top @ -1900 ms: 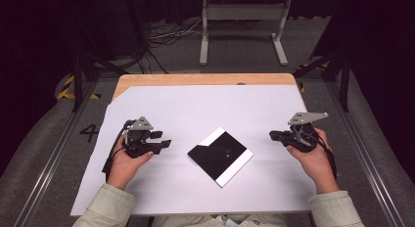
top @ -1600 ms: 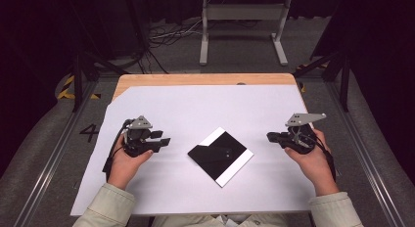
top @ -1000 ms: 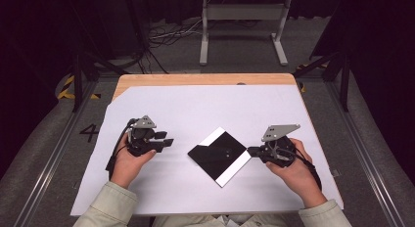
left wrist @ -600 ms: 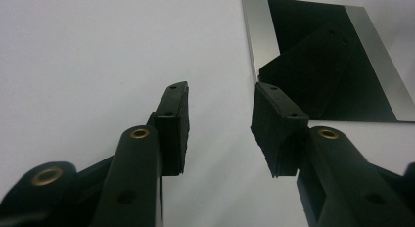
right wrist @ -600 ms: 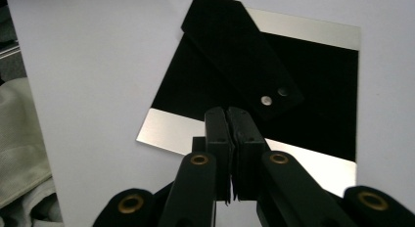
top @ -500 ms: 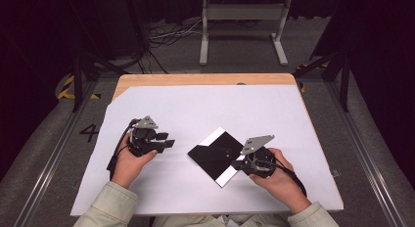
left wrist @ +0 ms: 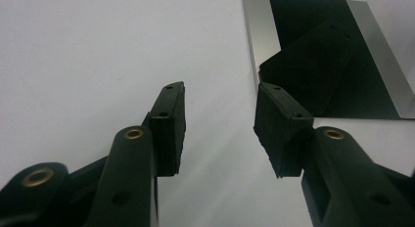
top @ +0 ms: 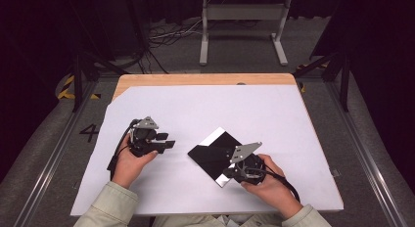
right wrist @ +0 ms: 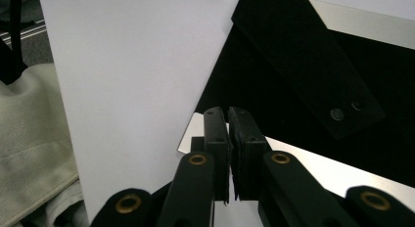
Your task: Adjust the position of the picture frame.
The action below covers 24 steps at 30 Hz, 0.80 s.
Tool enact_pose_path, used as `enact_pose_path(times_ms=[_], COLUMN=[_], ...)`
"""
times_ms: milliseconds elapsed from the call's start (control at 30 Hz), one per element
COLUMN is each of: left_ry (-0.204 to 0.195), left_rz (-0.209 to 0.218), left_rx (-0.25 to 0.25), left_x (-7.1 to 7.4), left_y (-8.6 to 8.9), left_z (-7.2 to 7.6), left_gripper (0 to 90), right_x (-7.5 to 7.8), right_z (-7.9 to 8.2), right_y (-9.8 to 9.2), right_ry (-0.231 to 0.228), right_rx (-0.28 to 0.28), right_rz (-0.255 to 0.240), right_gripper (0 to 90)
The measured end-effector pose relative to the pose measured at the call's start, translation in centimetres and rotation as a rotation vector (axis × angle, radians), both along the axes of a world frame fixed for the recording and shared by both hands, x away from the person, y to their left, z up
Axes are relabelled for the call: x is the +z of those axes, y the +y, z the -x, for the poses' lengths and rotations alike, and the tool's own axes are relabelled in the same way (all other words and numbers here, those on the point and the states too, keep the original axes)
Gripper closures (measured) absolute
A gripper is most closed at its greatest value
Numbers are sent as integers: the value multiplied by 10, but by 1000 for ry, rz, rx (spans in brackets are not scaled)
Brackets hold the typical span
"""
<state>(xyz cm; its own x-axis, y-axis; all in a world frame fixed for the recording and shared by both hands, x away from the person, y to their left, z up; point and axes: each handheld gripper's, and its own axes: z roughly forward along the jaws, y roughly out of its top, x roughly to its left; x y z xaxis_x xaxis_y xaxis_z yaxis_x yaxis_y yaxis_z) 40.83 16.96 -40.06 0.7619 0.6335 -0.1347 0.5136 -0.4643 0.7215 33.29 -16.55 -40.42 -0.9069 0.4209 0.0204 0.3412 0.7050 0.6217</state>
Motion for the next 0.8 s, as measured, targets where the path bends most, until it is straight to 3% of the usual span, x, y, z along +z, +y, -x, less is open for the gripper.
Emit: enact_pose_path(times_ms=[800], left_ry=[17], left_rz=[-4], left_rx=[3], left_x=[-3], left_y=[-2], left_z=[1], left_gripper=[534], right_x=[-15], right_z=[15], right_y=[29], right_ry=[33], right_rx=[75], right_rz=[60], right_gripper=[891])
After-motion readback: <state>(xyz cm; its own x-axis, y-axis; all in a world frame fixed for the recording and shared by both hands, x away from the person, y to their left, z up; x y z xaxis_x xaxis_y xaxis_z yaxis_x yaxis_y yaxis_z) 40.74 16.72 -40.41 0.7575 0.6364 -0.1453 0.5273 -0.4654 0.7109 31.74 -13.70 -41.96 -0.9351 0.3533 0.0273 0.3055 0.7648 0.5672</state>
